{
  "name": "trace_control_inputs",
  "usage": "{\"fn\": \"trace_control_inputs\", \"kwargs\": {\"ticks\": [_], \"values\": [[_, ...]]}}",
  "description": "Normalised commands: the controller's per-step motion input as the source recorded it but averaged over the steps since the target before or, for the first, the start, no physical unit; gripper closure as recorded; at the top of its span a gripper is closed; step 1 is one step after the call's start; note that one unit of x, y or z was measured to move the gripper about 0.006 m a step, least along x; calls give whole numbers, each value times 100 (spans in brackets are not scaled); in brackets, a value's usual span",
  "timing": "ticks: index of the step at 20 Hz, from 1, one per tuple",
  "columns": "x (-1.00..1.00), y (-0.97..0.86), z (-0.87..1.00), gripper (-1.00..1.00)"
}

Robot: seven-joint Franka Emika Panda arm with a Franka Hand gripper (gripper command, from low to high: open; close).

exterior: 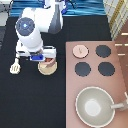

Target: Take the lid off the pot, put the pot on the plate, and use the tool to push the pot to the front of the table.

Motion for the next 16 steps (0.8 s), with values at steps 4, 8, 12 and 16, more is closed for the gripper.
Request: {"fn": "trace_control_inputs", "kwargs": {"ticks": [4,8,12,16], "values": [[0,-5,-19,100],[3,-4,-14,100],[7,-27,-21,100],[7,-28,-13,100]]}}
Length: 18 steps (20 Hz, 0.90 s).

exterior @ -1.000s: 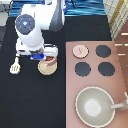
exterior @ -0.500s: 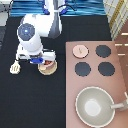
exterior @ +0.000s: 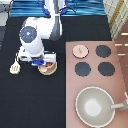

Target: Take the lid off the pot, put the pot on the plate, and use the tool to push the pot to the front of the table.

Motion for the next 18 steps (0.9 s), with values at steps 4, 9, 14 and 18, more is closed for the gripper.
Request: {"fn": "trace_control_inputs", "kwargs": {"ticks": [4,9,14,18], "values": [[-8,-21,-22,100],[-19,19,23,-100],[-29,10,77,-100],[-42,-42,76,-100]]}}
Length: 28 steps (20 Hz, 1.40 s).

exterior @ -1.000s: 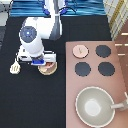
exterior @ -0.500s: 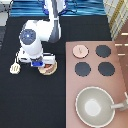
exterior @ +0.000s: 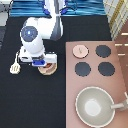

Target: Take the lid off the pot, put the pot on the plate, and use the tool to push the pot to the front of the table.

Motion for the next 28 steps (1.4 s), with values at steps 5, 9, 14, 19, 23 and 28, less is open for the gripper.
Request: {"fn": "trace_control_inputs", "kwargs": {"ticks": [5,9,14,19,23,28], "values": [[-32,-62,68,-100],[-29,-66,58,-100],[-23,-73,50,-100],[-14,-80,40,-100],[-2,-88,17,-100],[-14,-83,-31,-100]]}}
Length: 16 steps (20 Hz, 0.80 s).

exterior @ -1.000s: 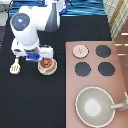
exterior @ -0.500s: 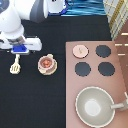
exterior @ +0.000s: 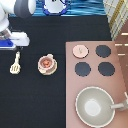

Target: Take the lid off the pot, put the pot on the plate, and use the tool to push the pot to the front of the table.

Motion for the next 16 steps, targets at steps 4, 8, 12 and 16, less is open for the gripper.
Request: {"fn": "trace_control_inputs", "kwargs": {"ticks": [4,8,12,16], "values": [[-19,-52,-80,-100],[-2,-11,-89,-100],[1,0,-86,-100],[-22,-7,-89,-100]]}}
